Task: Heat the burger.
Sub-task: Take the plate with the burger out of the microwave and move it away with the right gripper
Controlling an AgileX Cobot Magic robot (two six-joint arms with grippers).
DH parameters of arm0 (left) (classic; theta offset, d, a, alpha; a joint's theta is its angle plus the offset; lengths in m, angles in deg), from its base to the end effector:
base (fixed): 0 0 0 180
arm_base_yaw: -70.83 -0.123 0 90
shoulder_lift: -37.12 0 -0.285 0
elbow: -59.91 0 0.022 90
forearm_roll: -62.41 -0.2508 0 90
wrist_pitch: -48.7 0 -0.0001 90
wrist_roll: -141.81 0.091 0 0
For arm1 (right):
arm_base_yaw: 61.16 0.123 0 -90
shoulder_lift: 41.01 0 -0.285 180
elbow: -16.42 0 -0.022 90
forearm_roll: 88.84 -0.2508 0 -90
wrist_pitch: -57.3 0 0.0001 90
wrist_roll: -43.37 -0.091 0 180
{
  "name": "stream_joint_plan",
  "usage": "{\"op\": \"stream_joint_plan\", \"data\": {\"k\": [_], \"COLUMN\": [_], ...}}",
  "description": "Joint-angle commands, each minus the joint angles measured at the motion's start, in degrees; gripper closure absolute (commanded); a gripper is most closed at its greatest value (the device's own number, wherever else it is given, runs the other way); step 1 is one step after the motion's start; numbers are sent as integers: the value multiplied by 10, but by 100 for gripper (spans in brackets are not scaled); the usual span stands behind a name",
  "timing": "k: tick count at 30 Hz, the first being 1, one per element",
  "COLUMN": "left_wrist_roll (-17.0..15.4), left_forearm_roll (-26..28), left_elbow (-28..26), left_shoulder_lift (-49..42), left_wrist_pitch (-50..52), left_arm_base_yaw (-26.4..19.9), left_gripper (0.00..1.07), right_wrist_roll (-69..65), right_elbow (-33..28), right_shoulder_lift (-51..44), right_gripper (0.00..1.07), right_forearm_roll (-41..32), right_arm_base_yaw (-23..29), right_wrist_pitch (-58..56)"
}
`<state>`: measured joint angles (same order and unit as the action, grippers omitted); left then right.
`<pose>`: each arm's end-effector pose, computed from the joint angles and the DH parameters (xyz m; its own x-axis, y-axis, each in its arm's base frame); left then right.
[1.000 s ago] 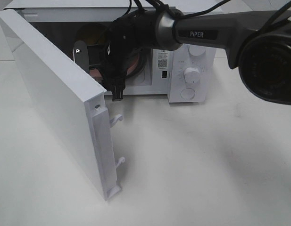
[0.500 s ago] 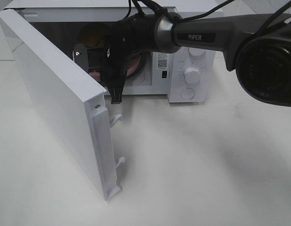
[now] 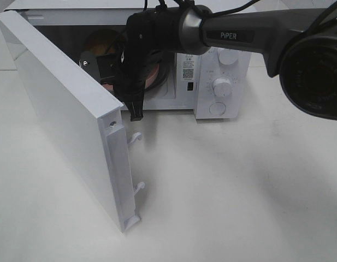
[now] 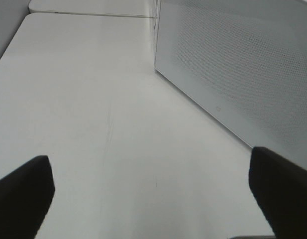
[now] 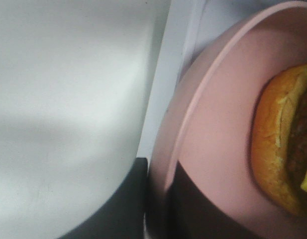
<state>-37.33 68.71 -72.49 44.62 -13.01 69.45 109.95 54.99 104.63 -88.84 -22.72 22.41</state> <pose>-0.0083 -0.0090 0.2810 -0.4507 -0.0479 -0.8914 0.0456 0.9960 -0.0766 0.4210 0.3341 0.1595 0.3253 -0.9133 -0.2449 -0.8132 -0.1380 -0.5654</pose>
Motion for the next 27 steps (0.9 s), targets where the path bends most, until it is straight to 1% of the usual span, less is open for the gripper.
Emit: {"op": "stream_joint_plan", "data": {"k": [1,4,5,6,7,8,9,10,11,12,13,14,15,16,17,18,19,21,22,23,24,25,26,27], "left_wrist_roll": [1,1,1,1,1,1,1,1,1,1,1,1,1,1,1,1,1,1,1,1,1,1,1,1], "left_forearm_roll": [1,1,1,1,1,1,1,1,1,1,1,1,1,1,1,1,1,1,1,1,1,1,1,1], "left_elbow": [1,1,1,1,1,1,1,1,1,1,1,1,1,1,1,1,1,1,1,1,1,1,1,1], "left_shoulder_lift": [-3,-3,-3,-3,-3,-3,-3,-3,-3,-3,-3,-3,-3,-3,-3,-3,-3,-3,-3,-3,-3,-3,-3,-3], "left_wrist_pitch": [4,4,4,4,4,4,4,4,4,4,4,4,4,4,4,4,4,4,4,4,4,4,4,4], "left_arm_base_yaw": [-1,-1,-1,-1,-1,-1,-1,-1,-1,-1,-1,-1,-1,-1,-1,-1,-1,-1,-1,-1,-1,-1,-1,-1], "left_gripper": [6,6,6,6,6,6,6,6,6,6,6,6,6,6,6,6,6,6,6,6,6,6,6,6], "right_wrist_roll": [26,41,64,64,77,109,109,146,146,163,195,195,213,221,221,227,227,229,229,229,229,229,229,229], "right_elbow": [3,-3,-25,-25,-36,-64,-64,-93,-93,-107,-136,-136,-156,-168,-168,-190,-190,-222,-222,-245,-245,-258,-284,-284], "right_shoulder_lift": [-21,-36,-53,-53,-61,-77,-77,-95,-95,-104,-117,-117,-129,-137,-137,-152,-152,-172,-172,-183,-183,-190,-203,-203], "right_gripper": [107,107,107,107,107,107,107,107,107,107,107,107,107,107,107,107,107,107,107,107,107,107,107,107], "right_forearm_roll": [-13,-14,-25,-25,-31,-43,-43,-58,-58,-66,-80,-80,-88,-90,-90,-89,-89,-89,-89,-89,-89,-89,-89,-89], "right_arm_base_yaw": [4,4,4,4,4,4,4,4,4,4,4,4,4,4,4,4,4,4,4,3,3,2,2,2], "right_wrist_pitch": [3,5,16,16,23,37,37,55,55,63,83,83,95,101,101,113,113,132,132,147,147,157,173,173]}}
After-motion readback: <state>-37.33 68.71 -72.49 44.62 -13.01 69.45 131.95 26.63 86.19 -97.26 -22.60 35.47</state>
